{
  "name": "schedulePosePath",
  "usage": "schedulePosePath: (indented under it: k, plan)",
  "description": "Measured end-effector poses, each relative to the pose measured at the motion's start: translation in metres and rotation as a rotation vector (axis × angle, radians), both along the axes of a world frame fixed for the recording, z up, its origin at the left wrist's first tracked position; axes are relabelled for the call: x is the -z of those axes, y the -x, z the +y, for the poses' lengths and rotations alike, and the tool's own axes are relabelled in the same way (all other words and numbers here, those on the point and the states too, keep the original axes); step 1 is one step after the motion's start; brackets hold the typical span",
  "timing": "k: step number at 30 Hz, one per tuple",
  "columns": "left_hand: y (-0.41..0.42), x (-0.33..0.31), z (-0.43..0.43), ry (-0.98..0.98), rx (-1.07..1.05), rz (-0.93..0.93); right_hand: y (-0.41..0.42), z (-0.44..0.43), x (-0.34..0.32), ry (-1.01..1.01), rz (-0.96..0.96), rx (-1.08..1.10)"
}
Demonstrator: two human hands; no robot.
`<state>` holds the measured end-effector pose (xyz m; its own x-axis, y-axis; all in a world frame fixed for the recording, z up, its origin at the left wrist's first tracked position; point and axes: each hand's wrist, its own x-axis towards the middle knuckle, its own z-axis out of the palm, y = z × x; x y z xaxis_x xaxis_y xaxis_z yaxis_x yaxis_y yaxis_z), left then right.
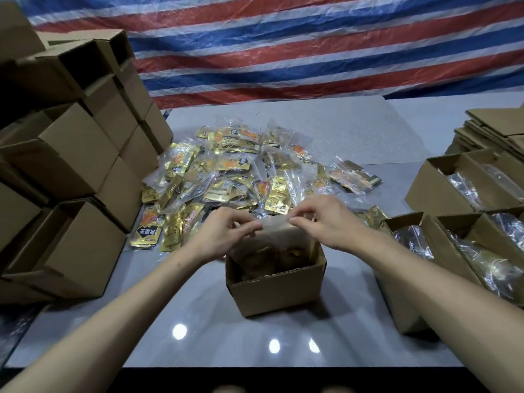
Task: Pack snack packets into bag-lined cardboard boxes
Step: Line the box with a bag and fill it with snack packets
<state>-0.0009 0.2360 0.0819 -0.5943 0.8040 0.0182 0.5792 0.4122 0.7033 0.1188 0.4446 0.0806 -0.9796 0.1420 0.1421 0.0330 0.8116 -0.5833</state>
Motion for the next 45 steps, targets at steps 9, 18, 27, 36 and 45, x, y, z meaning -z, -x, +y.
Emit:
schedulePosePath:
  k: [9, 18, 27, 36, 45]
  plan:
    - [0.006, 0.014, -0.027, 0.009, -0.110, -0.013, -0.015, 0.021, 0.005, 0.080, 0.008, 0.055]
    - [-0.001, 0.004, -0.028, 0.039, -0.058, -0.014, -0.019, 0.018, 0.007, 0.259, -0.016, 0.122]
    - [-0.015, 0.032, -0.024, 0.099, -0.124, -0.188, -0.016, 0.010, 0.026, 0.359, -0.329, 0.009]
    - [-0.024, 0.046, 0.002, 0.567, -0.178, 0.540, 0.003, -0.021, 0.024, -0.300, -0.358, 0.142]
    - [-0.033, 0.059, 0.025, 0.750, -0.154, 0.700, -0.002, -0.033, 0.039, -0.524, -0.155, 0.085]
